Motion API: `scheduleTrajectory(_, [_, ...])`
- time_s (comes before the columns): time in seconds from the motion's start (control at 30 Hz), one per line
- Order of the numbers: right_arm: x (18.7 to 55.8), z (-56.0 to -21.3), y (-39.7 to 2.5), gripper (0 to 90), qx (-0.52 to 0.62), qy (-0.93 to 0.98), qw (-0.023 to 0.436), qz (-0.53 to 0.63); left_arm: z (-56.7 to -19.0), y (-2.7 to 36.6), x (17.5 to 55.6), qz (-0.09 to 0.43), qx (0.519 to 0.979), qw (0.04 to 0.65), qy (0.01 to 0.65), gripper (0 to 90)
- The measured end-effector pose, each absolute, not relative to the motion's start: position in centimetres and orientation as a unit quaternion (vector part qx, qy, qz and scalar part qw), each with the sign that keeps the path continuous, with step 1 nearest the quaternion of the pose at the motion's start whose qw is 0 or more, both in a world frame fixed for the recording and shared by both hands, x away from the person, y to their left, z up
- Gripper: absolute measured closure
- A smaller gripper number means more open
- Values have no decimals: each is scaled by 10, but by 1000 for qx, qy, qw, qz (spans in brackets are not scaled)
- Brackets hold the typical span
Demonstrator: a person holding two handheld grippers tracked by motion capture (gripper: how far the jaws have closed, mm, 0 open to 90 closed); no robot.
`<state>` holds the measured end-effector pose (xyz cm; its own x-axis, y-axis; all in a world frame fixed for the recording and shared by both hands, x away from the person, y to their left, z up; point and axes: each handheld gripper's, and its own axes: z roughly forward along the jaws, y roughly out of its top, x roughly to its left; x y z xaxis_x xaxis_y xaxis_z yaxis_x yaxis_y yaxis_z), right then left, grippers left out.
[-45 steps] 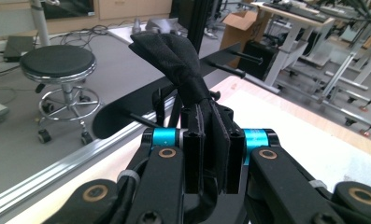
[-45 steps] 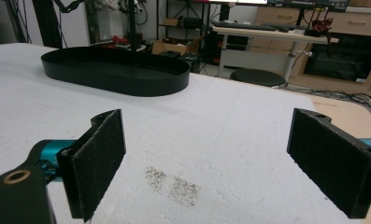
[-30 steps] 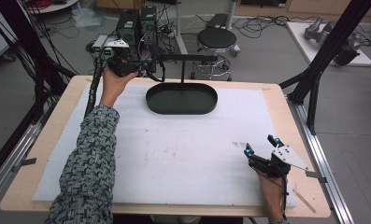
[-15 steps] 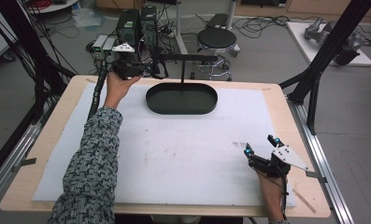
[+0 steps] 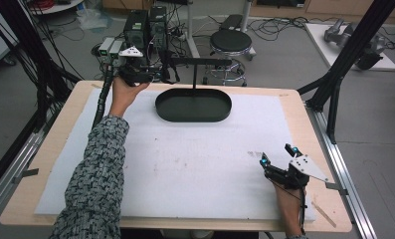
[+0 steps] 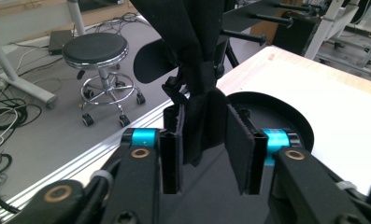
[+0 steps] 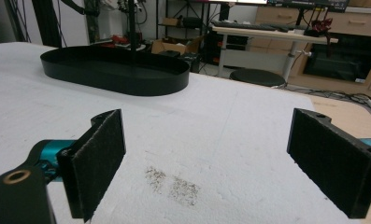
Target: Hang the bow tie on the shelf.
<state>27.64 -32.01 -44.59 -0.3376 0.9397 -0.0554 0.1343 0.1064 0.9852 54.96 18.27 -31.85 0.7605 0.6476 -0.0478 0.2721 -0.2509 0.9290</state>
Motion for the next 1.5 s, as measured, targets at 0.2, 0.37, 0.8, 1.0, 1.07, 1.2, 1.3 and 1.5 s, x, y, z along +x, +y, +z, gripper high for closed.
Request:
scheduleTrajectory(0.2, [276,-446,-320,107,425,634,388,517,-312,184,542,184,770,537,291,605])
scheduleTrajectory(0.37, [276,-446,-320,107,425,635,388,517,-306,186,533,193,766,541,289,551])
scheduleTrajectory(0.8, [277,-446,-320,107,423,632,388,520,-303,199,494,213,754,556,278,420])
scheduleTrajectory(1.0, [277,-446,-320,107,424,633,386,520,-311,210,470,230,753,552,274,374])
scheduleTrajectory(1.07, [278,-446,-320,107,421,634,388,519,-313,214,461,238,749,552,278,349])
scheduleTrajectory(1.2, [278,-446,-319,107,422,634,388,519,-319,225,443,257,741,553,281,322])
scheduleTrajectory(1.3, [278,-446,-319,107,423,633,388,519,-324,234,428,268,733,554,290,316])
scheduleTrajectory(1.5, [278,-446,-319,107,424,634,387,518,-343,257,398,288,715,553,316,281])
